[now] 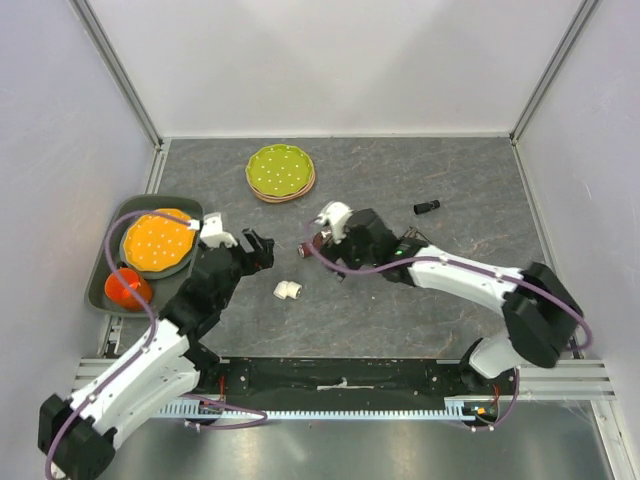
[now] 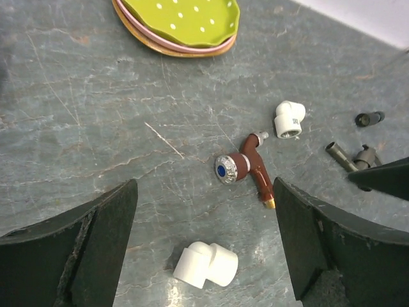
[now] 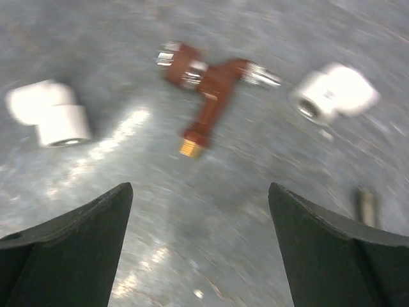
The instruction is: Install the water faucets
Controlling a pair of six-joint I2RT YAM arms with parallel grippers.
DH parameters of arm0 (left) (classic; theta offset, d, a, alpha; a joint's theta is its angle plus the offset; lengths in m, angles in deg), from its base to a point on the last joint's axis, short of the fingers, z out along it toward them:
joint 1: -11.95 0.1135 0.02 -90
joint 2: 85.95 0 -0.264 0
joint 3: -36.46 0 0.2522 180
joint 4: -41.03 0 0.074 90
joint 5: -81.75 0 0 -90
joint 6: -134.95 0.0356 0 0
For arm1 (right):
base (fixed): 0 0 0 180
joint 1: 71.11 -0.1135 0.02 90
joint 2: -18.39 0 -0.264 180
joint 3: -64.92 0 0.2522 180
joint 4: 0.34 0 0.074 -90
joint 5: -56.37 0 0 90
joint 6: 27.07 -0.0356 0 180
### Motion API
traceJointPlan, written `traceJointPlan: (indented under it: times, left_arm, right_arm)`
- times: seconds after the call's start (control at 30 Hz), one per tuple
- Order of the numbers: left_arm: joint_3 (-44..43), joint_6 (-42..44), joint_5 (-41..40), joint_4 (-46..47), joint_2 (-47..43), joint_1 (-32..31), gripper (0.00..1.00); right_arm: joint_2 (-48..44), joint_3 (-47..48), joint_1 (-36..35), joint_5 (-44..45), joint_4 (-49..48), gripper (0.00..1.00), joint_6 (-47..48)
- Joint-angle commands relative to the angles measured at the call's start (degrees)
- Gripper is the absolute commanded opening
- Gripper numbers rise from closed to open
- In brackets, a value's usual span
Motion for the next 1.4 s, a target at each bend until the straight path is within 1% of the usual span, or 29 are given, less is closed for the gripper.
traceJointPlan:
  times: [0.0, 0.03, 0.07, 0.13, 0.17, 0.2, 0.23, 0.27, 0.3, 0.37, 0.4, 0.43, 0.53, 0.67, 0.87, 1.03, 1.27, 1.37]
  left_arm:
    - [-8.10, -4.30, 3.33, -2.42, 8.77, -0.23, 0.93]
    - [-9.85, -4.83, 5.34, -2.68, 10.70, -0.23, 0.93]
    - [-10.74, -5.36, 6.40, -3.03, 13.94, -0.40, 0.93]
    - [-13.45, -6.42, 8.25, -3.29, 18.09, -1.28, 0.93]
    - [-14.43, -6.94, 8.17, -4.25, 22.46, -1.89, 0.93]
    - [-16.61, -7.90, 8.09, -4.79, 24.50, -3.47, 0.93]
    - [-17.68, -8.09, 7.30, -5.31, 26.44, -4.35, 0.94]
    - [-18.73, -8.44, 6.60, -6.10, 28.72, -5.32, 0.94]
    - [-20.74, -9.14, 4.59, -6.54, 32.40, -7.59, 0.94]
    - [-23.12, -10.37, 1.94, -7.68, 36.28, -9.89, 0.93]
    - [-25.49, -10.72, 0.02, -8.56, 39.95, -11.99, 0.93]
    - [-26.73, -11.07, -0.96, -9.35, 41.82, -12.88, 0.93]
    - [-31.30, -12.22, -3.07, -11.73, 48.59, -15.25, 0.91]
    - [-34.73, -13.36, -3.78, -13.14, 55.45, -16.84, 0.86]
    - [-39.39, -14.50, -3.69, -15.24, 64.32, -17.98, 0.78]
    - [-41.42, -14.77, -5.27, -16.04, 68.02, -17.98, 0.71]
    - [-43.79, -14.59, -6.85, -16.04, 71.72, -17.98, 0.67]
    - [-43.88, -14.59, -7.03, -16.04, 72.42, -17.98, 0.63]
  right_arm:
    - [-10.73, -6.95, 6.01, 9.23, -6.31, 0.98, -9.66]
    - [-12.57, -9.83, 6.90, 10.37, -7.19, 0.98, -12.46]
    - [-15.90, -11.17, 8.39, 12.81, -9.20, 0.98, -13.71]
    - [-18.99, -15.02, 9.71, 15.98, -10.71, 0.98, -16.43]
    - [-21.70, -16.44, 9.98, 18.35, -12.19, 0.98, -18.62]
    - [-22.86, -17.76, 10.51, 22.12, -13.25, 0.98, -19.94]
    - [-25.13, -20.73, 10.69, 24.33, -14.40, 0.98, -20.92]
    - [-26.20, -22.15, 10.77, 26.01, -16.49, 0.98, -23.01]
    - [-27.43, -23.38, 10.78, 28.55, -17.21, 0.98, -23.82]
    - [-31.02, -26.55, 10.78, 31.28, -19.40, 0.98, -25.66]
    - [-32.35, -27.86, 10.78, 33.12, -20.63, 0.98, -26.11]
    - [-34.80, -30.23, 10.78, 36.01, -21.78, 0.98, -26.55]
    - [-39.55, -33.66, 10.86, 39.89, -24.60, 0.98, -27.08]
    - [-42.73, -36.14, 10.78, 42.63, -26.88, 0.98, -27.52]
    - [-42.04, -36.32, 10.78, 42.72, -27.15, 0.98, -27.78]
    - [-40.54, -35.88, 10.86, 42.11, -27.15, 0.98, -27.78]
    - [-39.22, -35.52, 10.78, 41.49, -27.06, 0.98, -27.60]
    - [-38.69, -35.44, 10.78, 41.40, -27.15, 0.98, -27.52]
